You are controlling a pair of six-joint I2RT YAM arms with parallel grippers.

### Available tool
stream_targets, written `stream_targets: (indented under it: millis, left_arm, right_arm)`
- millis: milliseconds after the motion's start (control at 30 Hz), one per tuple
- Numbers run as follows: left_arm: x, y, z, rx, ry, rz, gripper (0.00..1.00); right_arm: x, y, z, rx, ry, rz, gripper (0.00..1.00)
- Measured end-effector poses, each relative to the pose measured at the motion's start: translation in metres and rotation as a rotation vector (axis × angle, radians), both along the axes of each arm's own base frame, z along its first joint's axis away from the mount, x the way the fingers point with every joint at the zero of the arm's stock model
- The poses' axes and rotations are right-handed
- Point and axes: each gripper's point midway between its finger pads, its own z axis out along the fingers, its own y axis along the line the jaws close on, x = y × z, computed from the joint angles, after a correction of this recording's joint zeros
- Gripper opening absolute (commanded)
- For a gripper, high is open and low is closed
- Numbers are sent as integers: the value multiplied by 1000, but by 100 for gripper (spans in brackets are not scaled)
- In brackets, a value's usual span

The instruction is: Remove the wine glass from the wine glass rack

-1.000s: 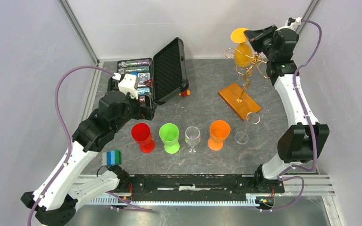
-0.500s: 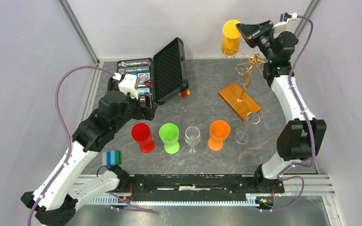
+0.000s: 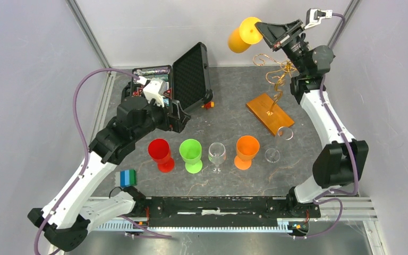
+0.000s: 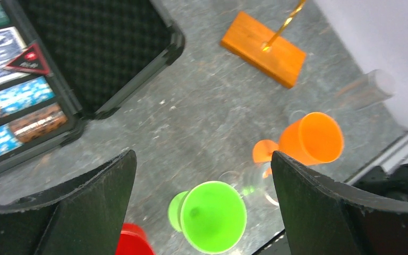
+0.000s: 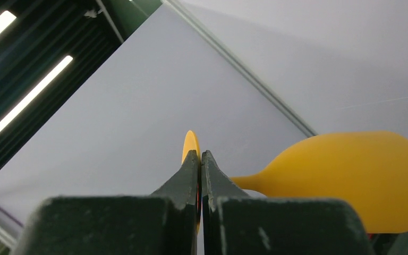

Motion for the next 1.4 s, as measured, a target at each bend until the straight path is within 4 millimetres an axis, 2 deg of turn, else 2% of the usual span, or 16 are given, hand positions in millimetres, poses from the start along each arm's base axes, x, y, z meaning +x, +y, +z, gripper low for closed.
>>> stream_targets:
  millis: [100, 200, 433, 600, 733, 833, 933, 1033, 1200, 1400]
  left_arm:
    - [1, -15, 8, -66, 7, -42, 100]
    - [2, -28, 26, -156, -3, -67, 100]
    - [-2, -53, 96, -422, -58, -169, 100]
    - [-2, -79, 129, -623, -25, -316, 100]
    - [-1, -101, 144, -739, 23, -432, 100]
    - [2, -113, 145, -785, 61, -481, 100]
    - [5, -119, 147, -815, 79, -510, 100]
    - [5, -122, 149, -833, 81, -531, 100]
    - [-1, -126, 159, -874, 84, -594, 100]
    - [-7, -130, 167, -924, 106, -668, 100]
  right_arm:
    - [-31, 7, 9, 19, -26, 41, 0]
    - [-69, 6, 20, 41, -71, 63, 0]
    - [-162, 3, 47, 117, -208, 125, 0]
    - [-204, 7, 44, 151, -235, 178, 0]
    - [-226, 8, 44, 161, -230, 173, 0]
    - [-242, 4, 46, 178, -243, 169, 0]
    - [-249, 1, 41, 196, -238, 175, 0]
    - [-248, 1, 33, 227, -209, 193, 0]
    - [-234, 6, 17, 259, -130, 220, 0]
    - [-239, 5, 24, 301, -150, 244, 0]
